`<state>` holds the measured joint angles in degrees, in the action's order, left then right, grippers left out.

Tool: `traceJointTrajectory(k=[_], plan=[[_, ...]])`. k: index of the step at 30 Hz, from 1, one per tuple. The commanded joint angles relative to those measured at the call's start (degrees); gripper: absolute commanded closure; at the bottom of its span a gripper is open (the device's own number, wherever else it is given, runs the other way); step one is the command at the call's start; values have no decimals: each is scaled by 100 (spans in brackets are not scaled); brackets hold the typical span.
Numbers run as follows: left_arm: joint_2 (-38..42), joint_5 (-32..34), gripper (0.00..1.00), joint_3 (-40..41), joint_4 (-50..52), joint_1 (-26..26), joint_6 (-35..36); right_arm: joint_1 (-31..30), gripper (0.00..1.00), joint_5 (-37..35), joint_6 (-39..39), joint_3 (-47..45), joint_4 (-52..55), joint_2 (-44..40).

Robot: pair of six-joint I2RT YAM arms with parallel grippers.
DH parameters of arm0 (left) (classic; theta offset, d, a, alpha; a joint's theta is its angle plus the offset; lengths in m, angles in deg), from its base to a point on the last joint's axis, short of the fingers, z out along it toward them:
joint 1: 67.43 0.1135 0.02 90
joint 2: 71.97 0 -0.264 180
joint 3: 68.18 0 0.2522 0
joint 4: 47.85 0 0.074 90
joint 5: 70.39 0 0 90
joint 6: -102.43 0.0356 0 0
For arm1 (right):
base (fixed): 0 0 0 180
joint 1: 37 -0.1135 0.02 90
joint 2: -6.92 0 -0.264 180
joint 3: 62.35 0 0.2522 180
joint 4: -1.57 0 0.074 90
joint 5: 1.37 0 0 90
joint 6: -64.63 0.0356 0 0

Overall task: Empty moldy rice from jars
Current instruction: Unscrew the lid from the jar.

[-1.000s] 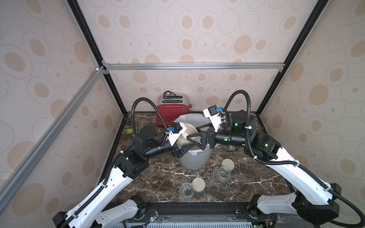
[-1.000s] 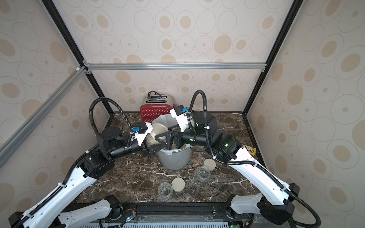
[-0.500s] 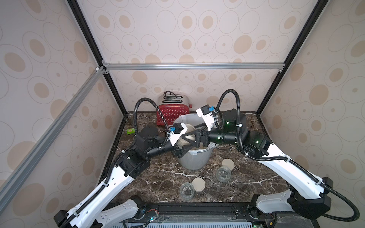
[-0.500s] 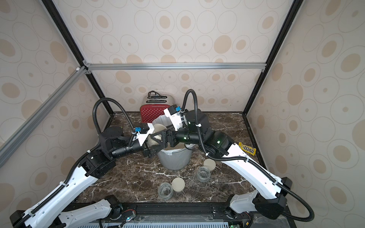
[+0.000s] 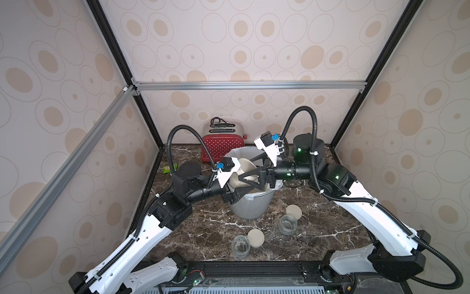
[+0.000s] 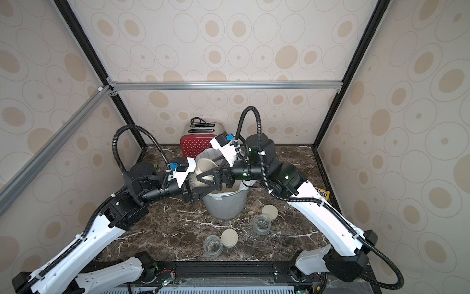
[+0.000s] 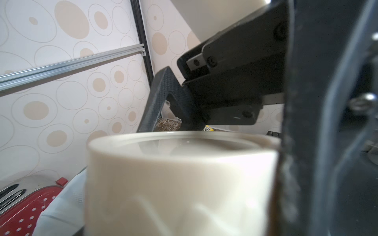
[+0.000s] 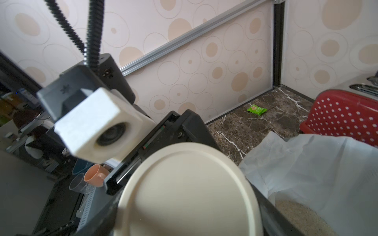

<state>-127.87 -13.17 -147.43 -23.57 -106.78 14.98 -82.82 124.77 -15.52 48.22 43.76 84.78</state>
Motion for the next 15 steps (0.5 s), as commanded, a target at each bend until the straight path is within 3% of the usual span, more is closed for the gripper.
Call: traceJointTrajectory(k=[1,6,15], plan=[[35,-952,58,-269,-363,-33,-370,-85,40,1958,-1048,614,-88,69],[86,-934,58,-224,-597,-35,-549,-85,40,1756,-1573,1255,999,396],[158,-686,58,-119,-661,-33,-545,-88,25,1380,-1407,782,585,212]])
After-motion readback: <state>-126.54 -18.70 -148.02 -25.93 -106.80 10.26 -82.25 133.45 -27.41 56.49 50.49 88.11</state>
